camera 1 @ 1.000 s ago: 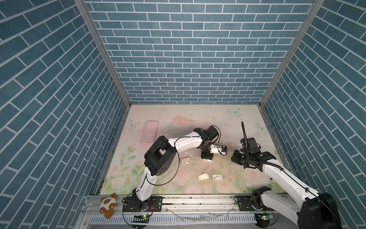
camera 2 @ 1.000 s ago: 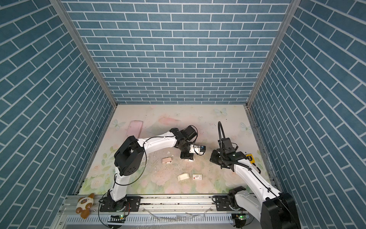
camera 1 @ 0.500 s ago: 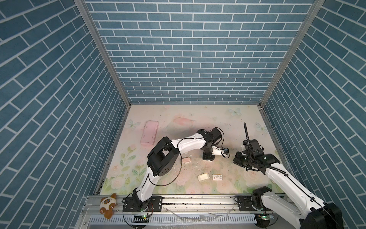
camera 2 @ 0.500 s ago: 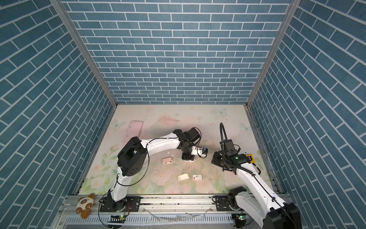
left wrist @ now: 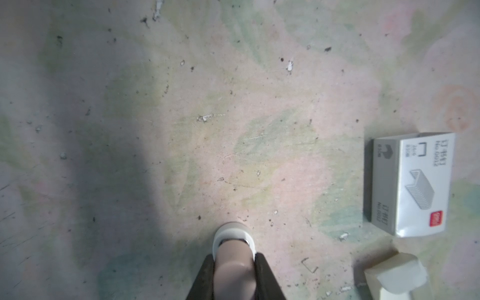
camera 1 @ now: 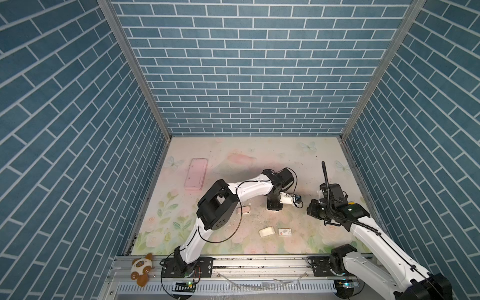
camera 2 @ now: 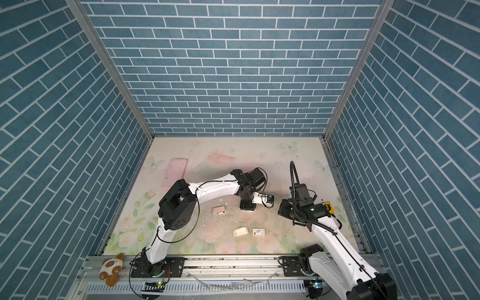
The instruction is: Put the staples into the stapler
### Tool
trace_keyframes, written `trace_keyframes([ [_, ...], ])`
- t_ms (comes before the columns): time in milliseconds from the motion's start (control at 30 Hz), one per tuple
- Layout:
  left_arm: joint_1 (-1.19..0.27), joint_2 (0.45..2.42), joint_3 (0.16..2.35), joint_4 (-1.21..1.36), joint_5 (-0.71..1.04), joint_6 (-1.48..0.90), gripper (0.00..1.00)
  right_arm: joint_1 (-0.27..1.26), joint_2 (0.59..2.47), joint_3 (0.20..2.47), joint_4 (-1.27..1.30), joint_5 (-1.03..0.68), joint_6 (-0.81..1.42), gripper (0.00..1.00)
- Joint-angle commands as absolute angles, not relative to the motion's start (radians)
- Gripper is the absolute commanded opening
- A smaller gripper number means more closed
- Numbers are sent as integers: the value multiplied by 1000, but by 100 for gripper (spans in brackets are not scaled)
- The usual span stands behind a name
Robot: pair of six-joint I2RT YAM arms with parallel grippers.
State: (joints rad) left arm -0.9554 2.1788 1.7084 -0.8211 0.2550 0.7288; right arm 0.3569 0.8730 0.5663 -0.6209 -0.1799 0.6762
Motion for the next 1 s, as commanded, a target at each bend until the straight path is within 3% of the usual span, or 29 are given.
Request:
trace_keyframes([
  [0,-979,2303,1667,-884,272,721,3,354,857,547,-660,-171,681,5],
  [633,-996,2418,1693,-895,265,705,3,354,838,554,-691,-153,679,4],
  [967,-996,2359,1681,-889,261,707,5,353,845,557,-687,-144,677,4],
])
